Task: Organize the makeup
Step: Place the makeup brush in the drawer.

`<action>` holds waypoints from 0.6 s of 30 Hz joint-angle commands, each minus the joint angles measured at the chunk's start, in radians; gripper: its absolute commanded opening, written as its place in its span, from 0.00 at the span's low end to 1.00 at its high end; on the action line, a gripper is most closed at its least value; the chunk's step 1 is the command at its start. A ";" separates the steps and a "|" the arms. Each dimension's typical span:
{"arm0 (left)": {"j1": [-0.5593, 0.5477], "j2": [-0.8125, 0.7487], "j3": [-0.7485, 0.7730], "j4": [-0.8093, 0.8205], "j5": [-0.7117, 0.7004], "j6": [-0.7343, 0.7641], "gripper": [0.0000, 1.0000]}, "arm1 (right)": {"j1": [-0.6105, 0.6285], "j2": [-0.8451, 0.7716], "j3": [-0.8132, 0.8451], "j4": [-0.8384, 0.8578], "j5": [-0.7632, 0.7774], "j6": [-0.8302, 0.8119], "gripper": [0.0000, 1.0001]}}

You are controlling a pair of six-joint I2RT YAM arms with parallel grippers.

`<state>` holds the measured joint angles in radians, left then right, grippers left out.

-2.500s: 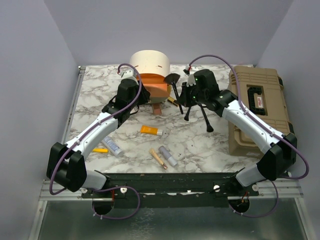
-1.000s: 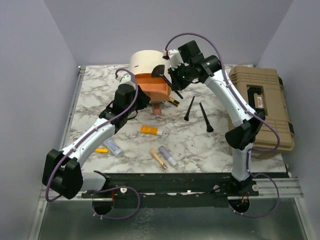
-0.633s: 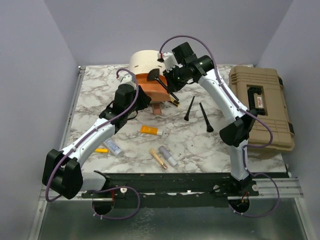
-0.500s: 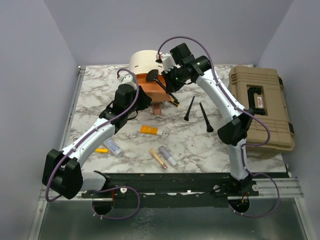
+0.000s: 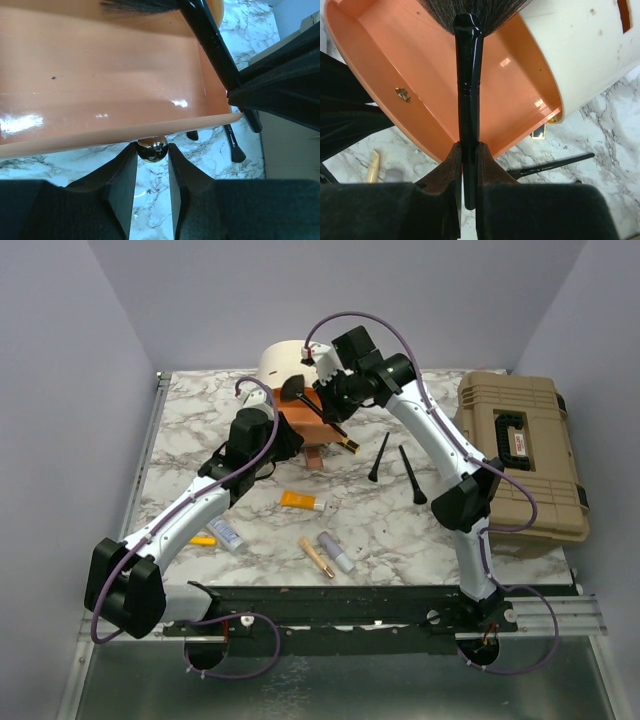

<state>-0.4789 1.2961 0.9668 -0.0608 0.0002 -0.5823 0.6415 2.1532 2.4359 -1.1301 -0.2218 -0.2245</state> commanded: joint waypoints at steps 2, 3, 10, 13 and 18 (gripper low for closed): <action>-0.007 -0.003 0.017 -0.002 0.025 0.007 0.32 | 0.017 0.017 0.015 0.082 0.014 -0.016 0.12; -0.007 -0.003 0.014 -0.003 0.023 0.005 0.32 | 0.017 0.020 0.015 0.094 0.014 -0.008 0.14; -0.007 -0.005 0.021 -0.002 0.008 0.005 0.32 | 0.016 0.028 0.003 0.122 -0.015 0.003 0.19; -0.007 -0.003 0.023 -0.002 0.007 0.012 0.32 | 0.018 0.026 -0.012 0.133 -0.019 0.012 0.19; -0.007 -0.003 0.027 -0.002 0.007 0.011 0.32 | 0.018 0.032 -0.032 0.099 -0.042 0.003 0.21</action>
<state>-0.4793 1.2961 0.9680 -0.0612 -0.0006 -0.5816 0.6491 2.1555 2.4210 -1.0248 -0.2329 -0.2253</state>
